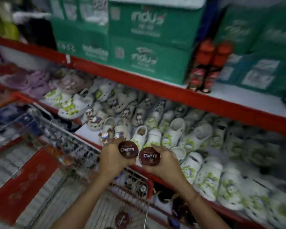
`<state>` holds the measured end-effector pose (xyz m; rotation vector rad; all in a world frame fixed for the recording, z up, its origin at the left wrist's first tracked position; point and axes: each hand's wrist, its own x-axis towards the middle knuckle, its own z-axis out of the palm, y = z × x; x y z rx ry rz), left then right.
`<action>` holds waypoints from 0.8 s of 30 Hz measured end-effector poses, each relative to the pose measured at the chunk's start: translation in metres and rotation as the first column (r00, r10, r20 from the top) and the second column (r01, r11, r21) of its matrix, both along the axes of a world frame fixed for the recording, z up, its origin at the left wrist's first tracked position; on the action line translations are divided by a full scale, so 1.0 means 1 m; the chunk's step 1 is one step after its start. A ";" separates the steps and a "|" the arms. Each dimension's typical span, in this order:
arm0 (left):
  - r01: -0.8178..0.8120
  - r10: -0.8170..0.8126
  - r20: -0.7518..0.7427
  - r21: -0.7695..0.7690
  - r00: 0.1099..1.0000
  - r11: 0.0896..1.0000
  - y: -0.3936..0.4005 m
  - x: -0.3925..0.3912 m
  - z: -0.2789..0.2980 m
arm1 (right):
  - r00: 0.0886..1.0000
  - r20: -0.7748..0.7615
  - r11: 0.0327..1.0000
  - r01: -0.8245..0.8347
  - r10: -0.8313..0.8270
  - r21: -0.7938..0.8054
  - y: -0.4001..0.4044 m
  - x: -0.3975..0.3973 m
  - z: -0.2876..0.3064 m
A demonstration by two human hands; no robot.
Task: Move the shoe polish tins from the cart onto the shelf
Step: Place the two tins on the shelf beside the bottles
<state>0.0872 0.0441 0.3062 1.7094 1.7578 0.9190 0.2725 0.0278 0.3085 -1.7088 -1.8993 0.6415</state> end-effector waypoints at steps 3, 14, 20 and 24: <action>0.092 -0.092 0.000 0.054 0.996 0.994 0.014 0.032 0.049 | 0.998 0.007 0.998 0.064 -0.064 0.015 -0.003 0.034 0.053; 0.296 -0.316 0.019 0.298 0.949 0.907 0.060 0.186 0.179 | 0.927 0.058 0.909 0.348 -0.369 0.230 0.001 0.180 0.190; 0.319 -0.318 -0.042 0.229 0.947 0.920 0.101 0.270 0.194 | 0.872 0.121 0.875 0.452 -0.475 0.175 0.040 0.245 0.213; 0.302 -0.292 -0.095 0.119 0.952 0.946 0.131 0.308 0.189 | 0.852 0.131 0.861 0.497 -0.508 0.106 0.078 0.271 0.204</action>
